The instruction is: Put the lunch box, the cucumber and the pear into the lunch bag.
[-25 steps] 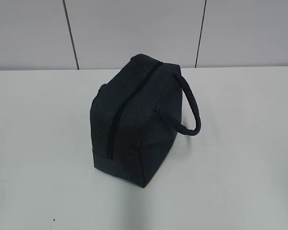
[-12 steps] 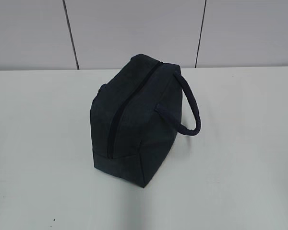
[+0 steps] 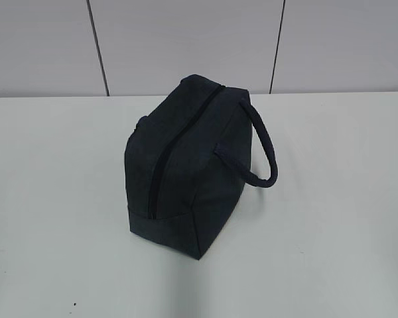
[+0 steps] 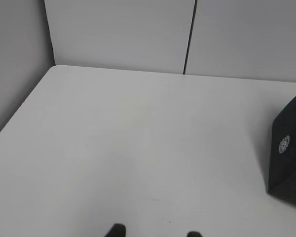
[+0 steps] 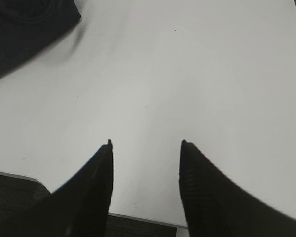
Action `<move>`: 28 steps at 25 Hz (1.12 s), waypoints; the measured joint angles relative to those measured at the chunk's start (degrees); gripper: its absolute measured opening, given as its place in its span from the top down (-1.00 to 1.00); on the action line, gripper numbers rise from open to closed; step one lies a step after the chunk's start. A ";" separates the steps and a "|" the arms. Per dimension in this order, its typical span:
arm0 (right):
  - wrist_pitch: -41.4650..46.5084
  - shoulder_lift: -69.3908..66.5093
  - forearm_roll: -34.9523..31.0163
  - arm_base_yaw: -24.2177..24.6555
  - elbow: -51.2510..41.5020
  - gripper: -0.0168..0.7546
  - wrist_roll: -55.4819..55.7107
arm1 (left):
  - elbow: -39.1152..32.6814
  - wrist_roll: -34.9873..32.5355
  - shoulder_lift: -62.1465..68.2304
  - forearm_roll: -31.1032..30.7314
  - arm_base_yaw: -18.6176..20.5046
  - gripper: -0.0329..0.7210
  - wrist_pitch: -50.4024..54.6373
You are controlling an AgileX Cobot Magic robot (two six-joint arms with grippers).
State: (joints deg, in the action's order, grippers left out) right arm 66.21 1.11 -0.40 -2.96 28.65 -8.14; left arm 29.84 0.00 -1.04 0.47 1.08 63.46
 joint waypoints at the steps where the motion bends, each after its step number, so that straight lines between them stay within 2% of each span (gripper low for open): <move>1: 0.00 0.00 0.00 0.00 0.00 0.05 0.00 | 0.00 0.00 0.00 0.00 0.00 0.28 0.00; 28: 0.00 0.00 0.00 0.00 0.00 0.06 0.00 | 0.00 0.00 0.00 0.00 0.00 0.28 0.00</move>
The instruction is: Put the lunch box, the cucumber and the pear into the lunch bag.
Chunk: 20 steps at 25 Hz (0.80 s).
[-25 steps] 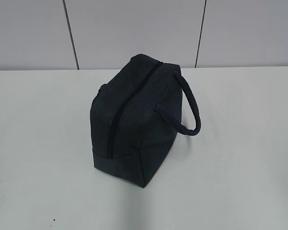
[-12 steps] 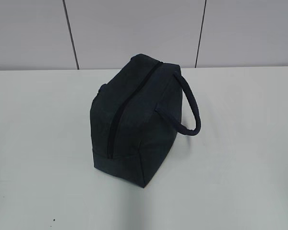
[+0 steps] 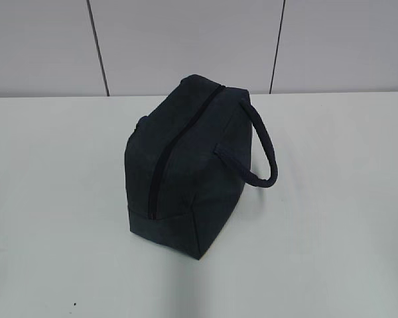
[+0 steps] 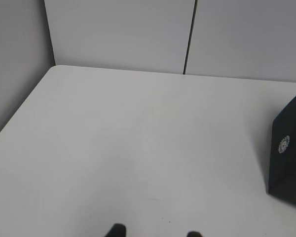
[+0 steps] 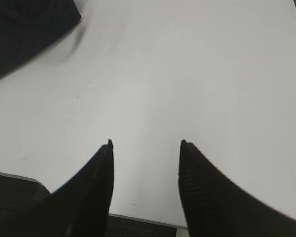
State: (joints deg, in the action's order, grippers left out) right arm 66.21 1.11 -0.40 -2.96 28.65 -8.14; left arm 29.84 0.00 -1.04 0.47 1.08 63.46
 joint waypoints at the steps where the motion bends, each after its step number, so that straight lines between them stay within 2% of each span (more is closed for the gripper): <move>1: 0.00 0.00 0.00 0.00 0.00 0.06 0.00 | 0.00 0.00 0.00 0.00 0.00 0.28 0.00; 20: -0.04 0.00 0.00 0.00 0.00 0.06 0.00 | 0.00 0.00 0.00 0.00 0.00 0.28 0.00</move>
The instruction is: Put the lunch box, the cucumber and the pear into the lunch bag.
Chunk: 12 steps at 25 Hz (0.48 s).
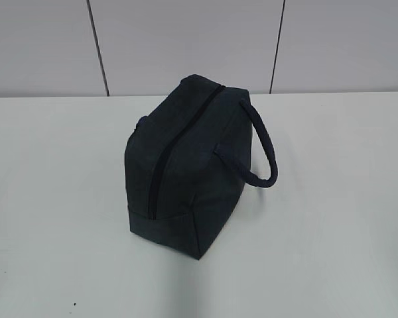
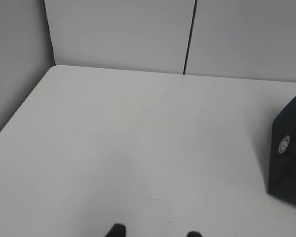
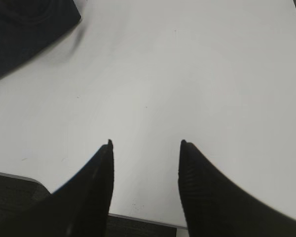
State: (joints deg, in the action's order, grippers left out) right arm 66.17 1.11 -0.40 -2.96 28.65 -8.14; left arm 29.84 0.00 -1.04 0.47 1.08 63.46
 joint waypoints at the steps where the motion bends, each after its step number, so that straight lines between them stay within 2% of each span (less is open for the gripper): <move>1: 0.00 0.00 0.00 0.00 0.00 0.06 0.00 | 0.00 0.00 0.00 0.00 0.00 0.28 0.00; 12: 0.00 0.00 0.00 0.00 0.00 0.06 0.00 | 0.00 0.00 0.00 0.00 0.00 0.28 0.00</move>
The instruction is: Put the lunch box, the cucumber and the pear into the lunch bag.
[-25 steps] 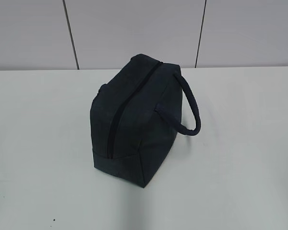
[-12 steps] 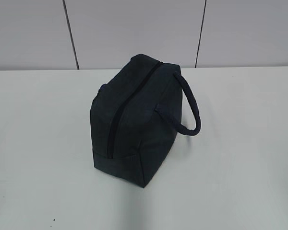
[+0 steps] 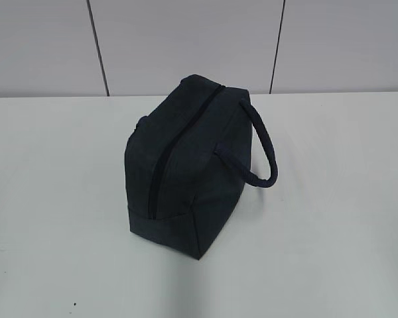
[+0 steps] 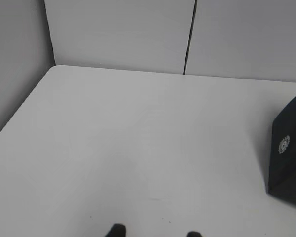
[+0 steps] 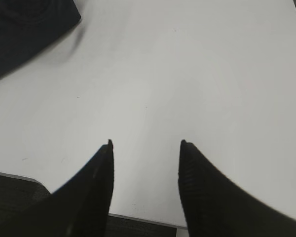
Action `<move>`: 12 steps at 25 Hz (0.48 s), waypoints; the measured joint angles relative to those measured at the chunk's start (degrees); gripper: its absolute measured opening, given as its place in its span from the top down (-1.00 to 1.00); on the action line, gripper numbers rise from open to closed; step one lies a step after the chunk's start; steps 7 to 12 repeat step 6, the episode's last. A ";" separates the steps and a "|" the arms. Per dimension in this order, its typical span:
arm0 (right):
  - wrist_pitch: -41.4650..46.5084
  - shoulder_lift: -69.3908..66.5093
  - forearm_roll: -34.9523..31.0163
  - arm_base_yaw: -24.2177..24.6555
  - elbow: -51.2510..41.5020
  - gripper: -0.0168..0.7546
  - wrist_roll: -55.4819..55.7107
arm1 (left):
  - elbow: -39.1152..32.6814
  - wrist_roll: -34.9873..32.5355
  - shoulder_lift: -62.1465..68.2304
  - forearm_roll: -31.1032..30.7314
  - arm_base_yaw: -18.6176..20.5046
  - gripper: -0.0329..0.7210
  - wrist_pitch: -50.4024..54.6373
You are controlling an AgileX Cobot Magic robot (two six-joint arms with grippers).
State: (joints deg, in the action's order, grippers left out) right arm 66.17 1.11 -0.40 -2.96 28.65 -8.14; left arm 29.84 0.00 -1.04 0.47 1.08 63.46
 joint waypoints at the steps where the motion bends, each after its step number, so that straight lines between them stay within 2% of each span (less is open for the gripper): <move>1: 0.00 0.00 0.00 0.00 0.00 0.06 0.00 | 0.00 0.00 0.00 0.00 0.00 0.28 0.00; 12: 0.00 0.00 0.00 0.00 0.00 0.06 0.00 | 0.00 0.00 0.00 0.00 0.00 0.28 0.00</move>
